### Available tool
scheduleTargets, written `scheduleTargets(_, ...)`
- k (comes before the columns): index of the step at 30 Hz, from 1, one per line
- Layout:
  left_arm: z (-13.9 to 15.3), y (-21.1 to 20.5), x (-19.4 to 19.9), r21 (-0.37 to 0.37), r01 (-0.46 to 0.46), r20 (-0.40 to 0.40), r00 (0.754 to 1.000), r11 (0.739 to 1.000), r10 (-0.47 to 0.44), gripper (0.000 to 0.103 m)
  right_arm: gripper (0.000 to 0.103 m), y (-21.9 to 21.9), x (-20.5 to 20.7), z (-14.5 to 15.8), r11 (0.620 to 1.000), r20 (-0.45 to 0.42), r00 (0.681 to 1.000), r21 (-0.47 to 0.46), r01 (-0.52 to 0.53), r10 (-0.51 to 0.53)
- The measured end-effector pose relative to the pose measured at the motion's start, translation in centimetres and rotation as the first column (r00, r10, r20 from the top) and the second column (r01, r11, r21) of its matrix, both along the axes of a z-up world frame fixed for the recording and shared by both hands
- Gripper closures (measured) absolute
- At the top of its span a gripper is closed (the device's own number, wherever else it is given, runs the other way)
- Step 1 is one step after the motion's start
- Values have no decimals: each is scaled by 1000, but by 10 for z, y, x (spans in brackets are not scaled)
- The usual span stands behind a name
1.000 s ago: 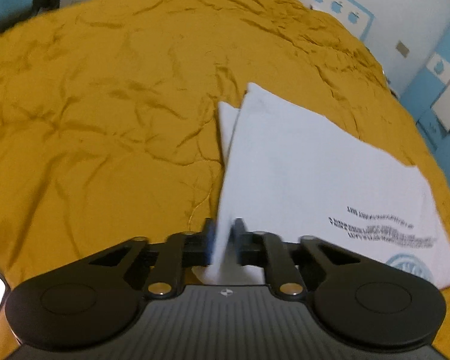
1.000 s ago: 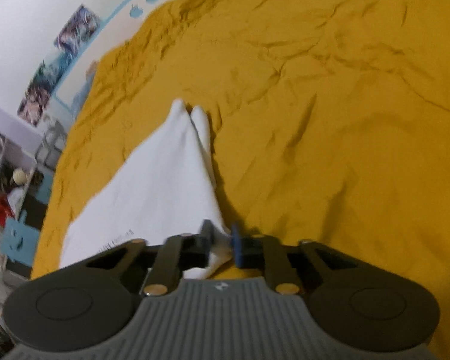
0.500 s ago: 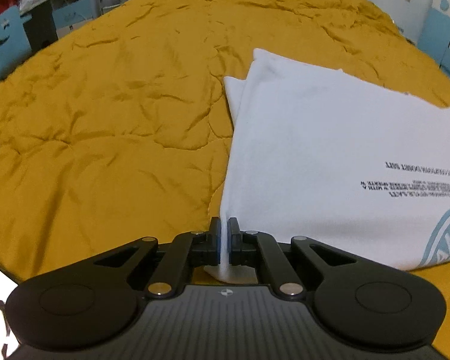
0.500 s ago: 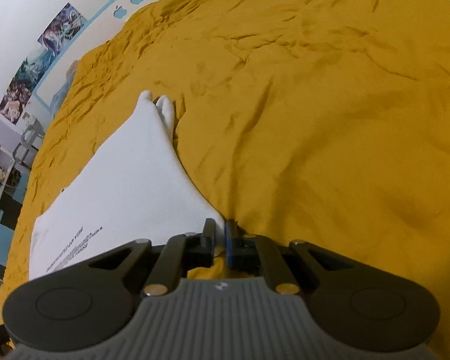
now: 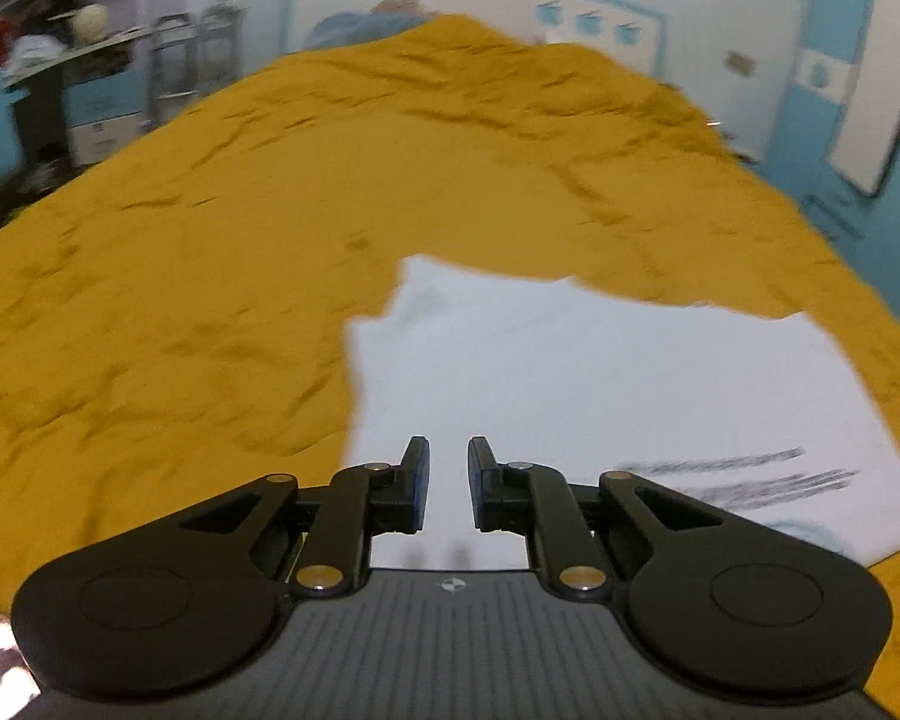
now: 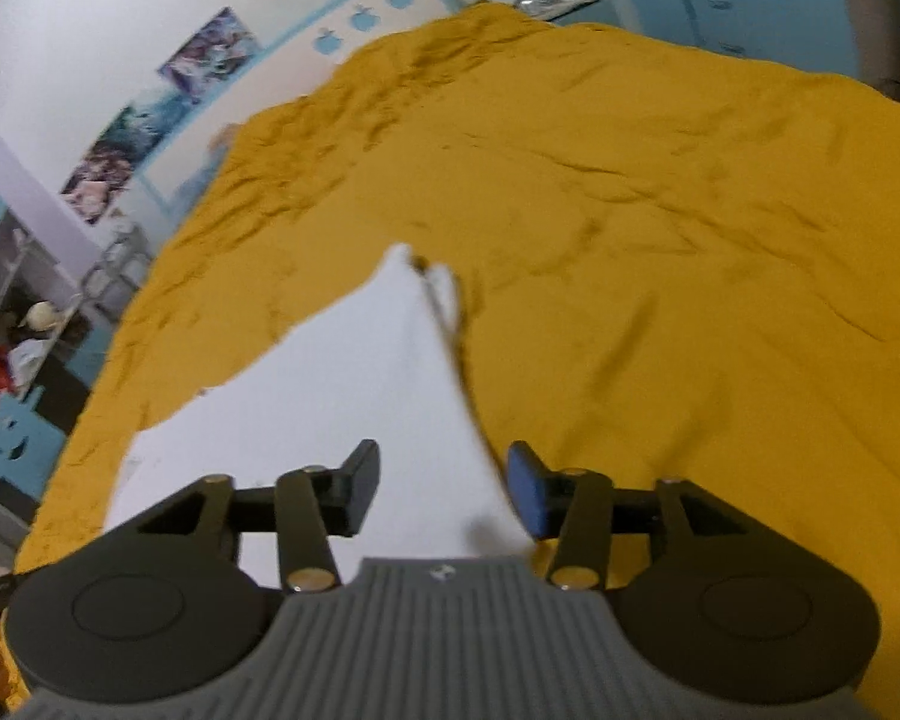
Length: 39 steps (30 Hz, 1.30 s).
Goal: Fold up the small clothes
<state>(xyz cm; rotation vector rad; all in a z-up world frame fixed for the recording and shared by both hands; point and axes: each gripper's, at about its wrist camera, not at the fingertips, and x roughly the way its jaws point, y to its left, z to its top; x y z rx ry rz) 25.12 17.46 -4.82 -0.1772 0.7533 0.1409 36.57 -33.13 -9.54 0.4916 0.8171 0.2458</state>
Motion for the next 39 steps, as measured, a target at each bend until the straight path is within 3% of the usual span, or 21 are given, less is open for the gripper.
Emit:
scheduleTargets(9,-32,-39,81,-92,134,-18,990,987,-136,88,45,9,78,-24,993,-45,999,113,-12,17)
scheduleTargets(19,-73,-79,176,-106,227,-58,971,968,-234,88,51,20,164,-69,987,-96,995,158,-21,36)
scheduleTargets(30,-104,-101,244,-88,230,-79,968,969,-237,89,62,12,198,-95,959,-98,994,282,-15,44)
scheduleTargets(32,-106,-103,249,-75,232,-81,968,970,-237,89,65,12,199,-97,955,-98,994,297,-11,42)
scheduleTargets(37,-103,-103,250,-77,218,-83,971,973,-224,89,89,16,202,-100,950,-100,994,312,-15,48)
scheduleTargets(39,-95,-103,246,-68,222,-69,972,973,-226,89,93,19,200,-94,952,-89,995,305,-16,46)
